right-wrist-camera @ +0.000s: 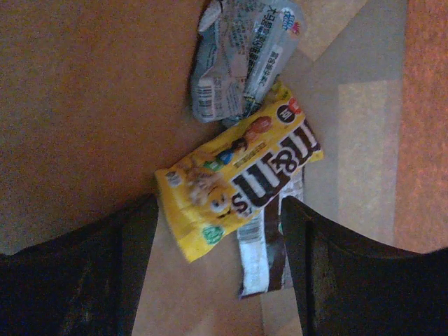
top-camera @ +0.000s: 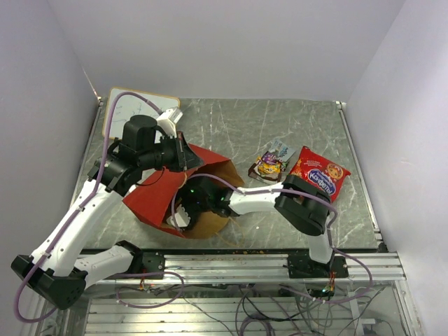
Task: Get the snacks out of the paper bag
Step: Take out the snack from the paper bag.
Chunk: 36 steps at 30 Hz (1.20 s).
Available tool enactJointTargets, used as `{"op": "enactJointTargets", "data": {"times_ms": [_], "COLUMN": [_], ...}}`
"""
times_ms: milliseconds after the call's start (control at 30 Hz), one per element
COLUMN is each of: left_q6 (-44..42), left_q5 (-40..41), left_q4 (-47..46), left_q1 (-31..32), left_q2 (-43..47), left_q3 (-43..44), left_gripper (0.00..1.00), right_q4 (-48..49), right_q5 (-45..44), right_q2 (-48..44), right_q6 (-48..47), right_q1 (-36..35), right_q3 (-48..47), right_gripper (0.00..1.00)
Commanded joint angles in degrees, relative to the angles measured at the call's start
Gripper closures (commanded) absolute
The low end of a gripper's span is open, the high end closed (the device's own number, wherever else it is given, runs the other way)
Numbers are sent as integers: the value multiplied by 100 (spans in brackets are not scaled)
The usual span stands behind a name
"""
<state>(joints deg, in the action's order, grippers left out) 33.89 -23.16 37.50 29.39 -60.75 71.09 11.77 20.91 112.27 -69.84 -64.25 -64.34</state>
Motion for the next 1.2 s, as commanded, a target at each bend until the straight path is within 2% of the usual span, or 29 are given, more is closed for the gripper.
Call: {"op": "enactJointTargets", "data": {"times_ms": [0, 167, 333, 433, 533, 567, 867, 1033, 1167], "left_q6": [59, -23, 106, 163, 145, 151, 181, 253, 331], "left_q5": [-250, -315, -368, -290, -111, -57, 484, 653, 774], "left_q4": [-170, 66, -35, -44, 56, 82, 206, 135, 92], "left_q1": [-21, -21, -21, -21, -25, -21, -21, -25, -21], "left_q2": [-2, -210, -229, -143, -45, -9, 268, 413, 442], "left_q3": [63, 233, 199, 117, 110, 104, 51, -69, -195], "left_gripper": [93, 93, 93, 93, 93, 93, 93, 93, 93], "right_q4": [285, 795, 946, 1053, 1308, 1340, 961, 666, 608], "right_q5": [40, -217, -429, -572, -786, -842, -874, -978, -1021], "right_q2": [488, 838, 991, 983, 902, 859, 122, -302, -729], "right_q6": [-92, 110, 193, 286, 438, 483, 606, 661, 1259], "right_q1": [-29, -26, -28, -20, -4, 11, 240, 281, 280], "right_q3": [-327, -451, -550, -536, -449, -421, -143, 127, 365], "right_gripper": [30, 36, 47, 61, 81, 84, 100, 100, 100]}}
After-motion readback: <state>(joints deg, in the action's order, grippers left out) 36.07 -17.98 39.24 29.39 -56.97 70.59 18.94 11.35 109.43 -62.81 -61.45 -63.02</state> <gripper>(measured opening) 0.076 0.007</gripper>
